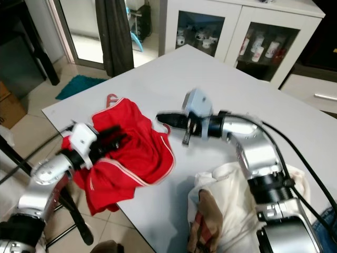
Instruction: Hang hanger
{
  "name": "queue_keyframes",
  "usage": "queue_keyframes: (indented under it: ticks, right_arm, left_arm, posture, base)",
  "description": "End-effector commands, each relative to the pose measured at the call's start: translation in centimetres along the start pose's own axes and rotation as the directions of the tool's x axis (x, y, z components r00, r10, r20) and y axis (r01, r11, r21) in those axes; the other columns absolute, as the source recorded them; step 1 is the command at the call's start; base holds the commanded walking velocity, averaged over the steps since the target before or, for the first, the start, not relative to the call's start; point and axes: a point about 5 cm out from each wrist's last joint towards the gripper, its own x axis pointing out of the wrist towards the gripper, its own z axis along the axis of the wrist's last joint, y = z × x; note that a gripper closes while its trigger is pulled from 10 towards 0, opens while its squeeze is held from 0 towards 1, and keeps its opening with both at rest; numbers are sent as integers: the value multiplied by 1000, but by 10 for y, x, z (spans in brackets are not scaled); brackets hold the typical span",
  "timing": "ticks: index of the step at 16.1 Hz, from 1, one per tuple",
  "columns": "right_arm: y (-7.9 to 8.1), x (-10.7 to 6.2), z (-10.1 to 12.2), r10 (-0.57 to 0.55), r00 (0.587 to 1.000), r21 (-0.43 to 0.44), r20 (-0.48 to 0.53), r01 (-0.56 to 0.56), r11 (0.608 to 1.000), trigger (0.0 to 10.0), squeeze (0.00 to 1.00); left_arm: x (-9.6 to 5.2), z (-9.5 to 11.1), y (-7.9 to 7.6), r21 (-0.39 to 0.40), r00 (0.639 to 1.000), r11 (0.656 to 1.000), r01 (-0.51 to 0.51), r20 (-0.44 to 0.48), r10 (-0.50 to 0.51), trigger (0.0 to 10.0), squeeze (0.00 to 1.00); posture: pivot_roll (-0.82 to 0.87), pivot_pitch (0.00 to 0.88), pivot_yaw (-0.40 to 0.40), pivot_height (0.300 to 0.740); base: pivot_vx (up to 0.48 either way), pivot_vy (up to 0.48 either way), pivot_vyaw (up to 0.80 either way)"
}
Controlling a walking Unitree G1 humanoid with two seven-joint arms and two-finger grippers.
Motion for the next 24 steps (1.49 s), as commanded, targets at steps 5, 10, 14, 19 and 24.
queue_keyframes:
  ticks: [5, 10, 14, 19, 24]
  right_arm:
    - [-1, -3, -3, -14, 1000, 33, -12, 14, 999, 10000, 0]
    - [-2, -13, -30, -26, 981, -6, -192, 26, 1000, 10000, 0]
    - [-4, -18, -51, -55, 938, -58, -341, 38, 998, 10000, 0]
    - [2, 2, -63, -18, 924, -27, -383, 8, 1000, 10000, 0]
    - [3, 17, -47, 18, 963, -31, -269, -27, 999, 10000, 0]
  left_arm:
    - [13, 65, 32, 218, 983, 975, -35, 185, -6, 10000, 0]
    - [-1, 84, 63, 299, 987, 952, -59, 160, 11, 10000, 0]
    - [-23, 65, 64, 232, 992, 968, -91, 101, 69, 10000, 0]
    - [-39, 17, 28, 61, 997, 996, -66, -21, 68, 10000, 0]
    - [-39, -3, 8, -14, 994, 996, -91, -64, 90, 10000, 0]
  posture:
    - [100, 59, -36, 740]
    - [103, 58, -30, 740]
    - [109, 62, -26, 740]
    - [132, 60, -40, 740]
    - [139, 55, -44, 740]
  base:
    - [0, 0, 0]
    - [0, 0, 0]
    - [0, 0, 0]
    - [0, 0, 0]
    - [0, 0, 0]
